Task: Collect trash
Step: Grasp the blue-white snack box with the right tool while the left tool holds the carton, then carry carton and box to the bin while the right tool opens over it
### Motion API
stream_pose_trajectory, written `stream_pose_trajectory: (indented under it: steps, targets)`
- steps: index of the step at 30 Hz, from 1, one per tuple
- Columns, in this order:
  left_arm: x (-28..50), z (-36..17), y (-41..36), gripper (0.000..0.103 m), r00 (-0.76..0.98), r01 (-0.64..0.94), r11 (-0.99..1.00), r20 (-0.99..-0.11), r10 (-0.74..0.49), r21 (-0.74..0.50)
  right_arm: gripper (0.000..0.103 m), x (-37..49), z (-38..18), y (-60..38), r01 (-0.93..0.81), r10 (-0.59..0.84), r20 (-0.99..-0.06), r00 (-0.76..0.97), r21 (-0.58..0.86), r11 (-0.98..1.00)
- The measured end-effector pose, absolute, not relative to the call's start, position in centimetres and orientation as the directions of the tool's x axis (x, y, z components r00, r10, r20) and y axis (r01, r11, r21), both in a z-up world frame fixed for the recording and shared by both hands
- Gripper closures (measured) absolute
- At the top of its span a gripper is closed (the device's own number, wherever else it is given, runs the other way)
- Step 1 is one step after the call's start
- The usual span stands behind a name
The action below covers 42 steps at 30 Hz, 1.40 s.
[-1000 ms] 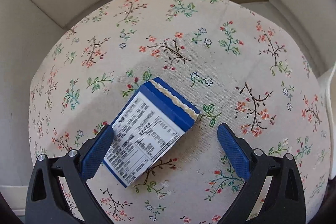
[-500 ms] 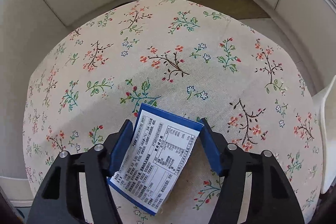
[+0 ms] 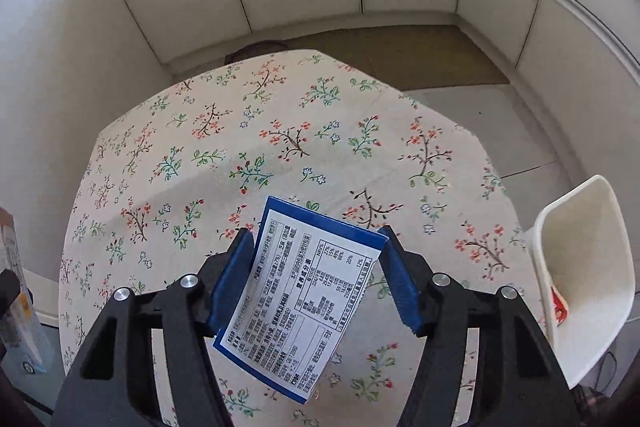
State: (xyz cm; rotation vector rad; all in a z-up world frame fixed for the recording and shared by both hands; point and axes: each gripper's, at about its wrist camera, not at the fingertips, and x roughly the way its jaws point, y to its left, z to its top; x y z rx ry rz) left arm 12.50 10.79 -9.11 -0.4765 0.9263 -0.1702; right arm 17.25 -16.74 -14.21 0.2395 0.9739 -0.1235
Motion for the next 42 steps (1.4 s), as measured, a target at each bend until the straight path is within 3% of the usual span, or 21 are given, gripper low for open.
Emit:
stream_pose_trajectory:
  steps: [17,32,36,40,42]
  targets:
    - [11.3,-6.7,3.2,0.047,0.617,0.063,0.908,-0.699,-0.362,-0.415,0.040,8.6,-5.8,-25.6,0.222,-0.128,-0.698,0.704,0.045,0.974]
    - [10.9,-6.3,-3.9,0.047,0.615,0.163,0.936,-0.709,-0.344,-0.313,0.038,2.6,-6.1,-36.8,0.395,-0.311,-0.661,0.683,-0.023,0.918]
    - [10.4,-5.9,-6.1,0.047,0.619,0.201,0.935,-0.702,-0.352,-0.292,0.033,1.6,-7.0,-39.1,0.449,-0.327,-0.677,0.659,0.006,0.893]
    - [9.7,-4.9,-8.6,0.047,0.633,0.253,0.924,-0.672,-0.383,-0.288,0.017,0.2,-7.1,-41.1,0.502,-0.360,-0.664,0.656,0.028,0.864]
    - [9.3,-4.6,-10.0,0.047,0.622,0.283,0.909,-0.663,-0.417,-0.305,0.015,-0.6,-6.9,-41.8,0.530,-0.390,-0.649,0.653,0.024,0.848]
